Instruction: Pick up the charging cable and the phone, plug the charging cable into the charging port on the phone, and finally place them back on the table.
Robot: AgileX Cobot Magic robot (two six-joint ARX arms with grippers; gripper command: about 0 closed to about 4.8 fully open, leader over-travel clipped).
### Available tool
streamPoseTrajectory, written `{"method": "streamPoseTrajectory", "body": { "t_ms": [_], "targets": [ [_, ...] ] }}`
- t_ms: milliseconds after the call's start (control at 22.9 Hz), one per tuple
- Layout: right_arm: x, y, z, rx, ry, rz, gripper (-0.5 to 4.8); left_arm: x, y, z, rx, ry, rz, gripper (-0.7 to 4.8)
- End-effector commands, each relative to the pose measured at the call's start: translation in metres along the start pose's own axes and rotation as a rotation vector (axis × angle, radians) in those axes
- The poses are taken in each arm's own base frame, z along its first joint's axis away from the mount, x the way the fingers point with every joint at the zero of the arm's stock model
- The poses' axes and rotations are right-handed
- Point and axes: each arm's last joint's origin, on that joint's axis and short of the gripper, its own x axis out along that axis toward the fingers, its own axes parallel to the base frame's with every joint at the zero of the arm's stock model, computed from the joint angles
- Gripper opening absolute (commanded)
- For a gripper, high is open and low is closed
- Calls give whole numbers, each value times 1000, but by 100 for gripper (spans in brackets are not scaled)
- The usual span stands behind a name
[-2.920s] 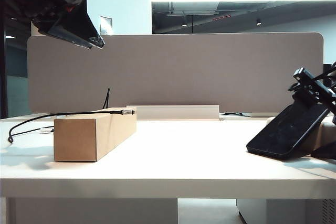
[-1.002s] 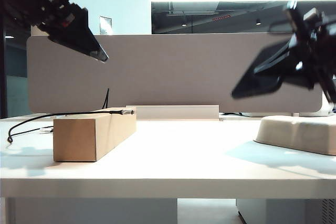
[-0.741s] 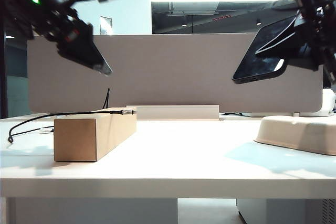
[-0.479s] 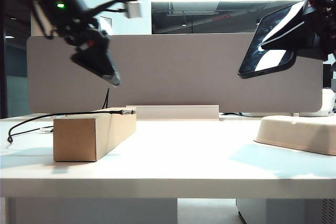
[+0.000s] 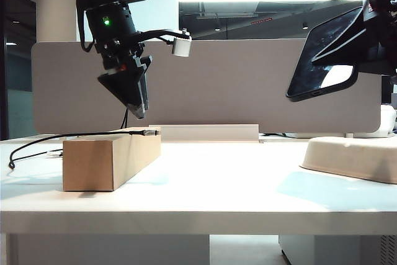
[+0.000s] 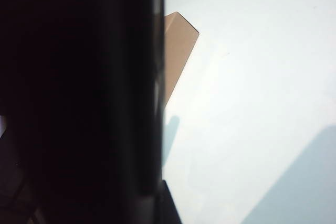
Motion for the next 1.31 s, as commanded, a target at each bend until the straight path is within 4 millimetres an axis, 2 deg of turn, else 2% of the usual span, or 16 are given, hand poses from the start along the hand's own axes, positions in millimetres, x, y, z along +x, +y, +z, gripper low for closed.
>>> {"method": "streamPoseTrajectory", "body": {
  "t_ms": [44, 741, 872, 1002, 1307],
  "targets": [
    [-1, 4, 5, -38, -24, 24, -3, -1, 0, 1, 49, 8, -25, 207],
    [-1, 3, 4, -51, -16, 20, -3, 23, 4, 1, 96, 45, -47, 205],
    [-1, 3, 4, -51, -15, 19, -3, 31, 5, 1, 95, 50, -53, 143],
    [-1, 3, 3, -55, -15, 18, -3, 38, 5, 0, 91, 54, -60, 143],
    [-1, 3, 3, -71, -15, 18, -3, 39, 6, 1, 93, 41, -41, 143]
  ]
}}
